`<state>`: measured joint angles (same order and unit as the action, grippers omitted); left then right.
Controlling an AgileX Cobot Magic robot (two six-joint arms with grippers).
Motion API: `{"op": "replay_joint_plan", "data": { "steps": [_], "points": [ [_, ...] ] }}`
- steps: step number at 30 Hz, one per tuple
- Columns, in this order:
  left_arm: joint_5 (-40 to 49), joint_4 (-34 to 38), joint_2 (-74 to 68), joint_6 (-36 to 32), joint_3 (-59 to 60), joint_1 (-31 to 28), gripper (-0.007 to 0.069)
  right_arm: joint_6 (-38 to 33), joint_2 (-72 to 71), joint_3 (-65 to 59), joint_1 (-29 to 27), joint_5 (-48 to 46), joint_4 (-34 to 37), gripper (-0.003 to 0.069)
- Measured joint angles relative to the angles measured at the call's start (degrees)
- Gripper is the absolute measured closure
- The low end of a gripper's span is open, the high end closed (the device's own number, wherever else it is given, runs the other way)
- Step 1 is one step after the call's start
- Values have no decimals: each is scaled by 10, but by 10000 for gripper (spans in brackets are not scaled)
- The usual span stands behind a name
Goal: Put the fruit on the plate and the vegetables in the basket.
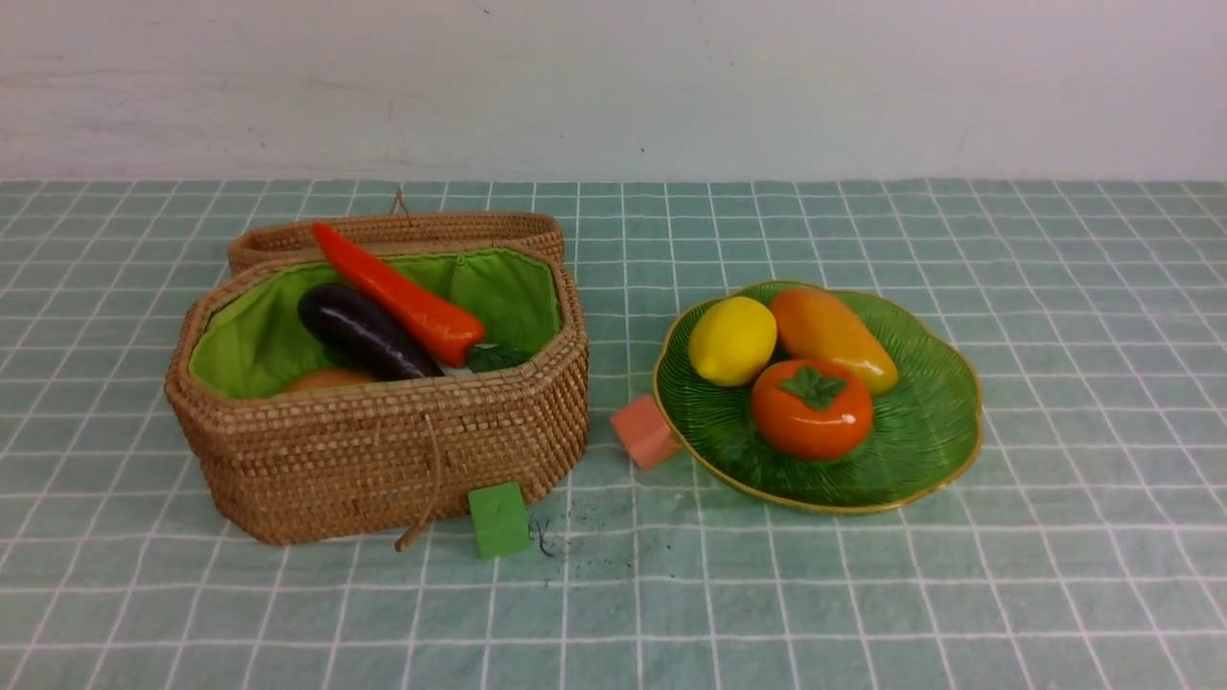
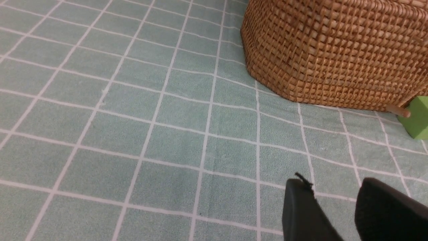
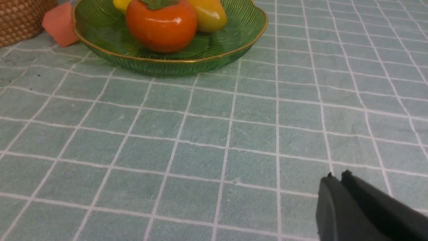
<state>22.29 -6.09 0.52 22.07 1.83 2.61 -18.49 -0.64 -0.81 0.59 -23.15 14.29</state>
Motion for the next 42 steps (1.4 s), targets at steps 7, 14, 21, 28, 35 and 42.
{"op": "replay_joint_plan", "data": {
  "steps": [7,14,21,28,35,42],
  "points": [
    [0,0,0,0,0,0,386,0,0,0,0,0,0,624],
    [0,0,0,0,0,0,386,0,0,0,0,0,0,620],
    [0,0,0,0,0,-7,386,0,0,0,0,0,0,616],
    [0,0,0,0,0,-7,386,0,0,0,0,0,0,611],
    [0,0,0,0,0,-7,386,0,0,0,0,0,0,601],
    [0,0,0,0,0,-7,386,0,0,0,0,0,0,592]
  ]
}}
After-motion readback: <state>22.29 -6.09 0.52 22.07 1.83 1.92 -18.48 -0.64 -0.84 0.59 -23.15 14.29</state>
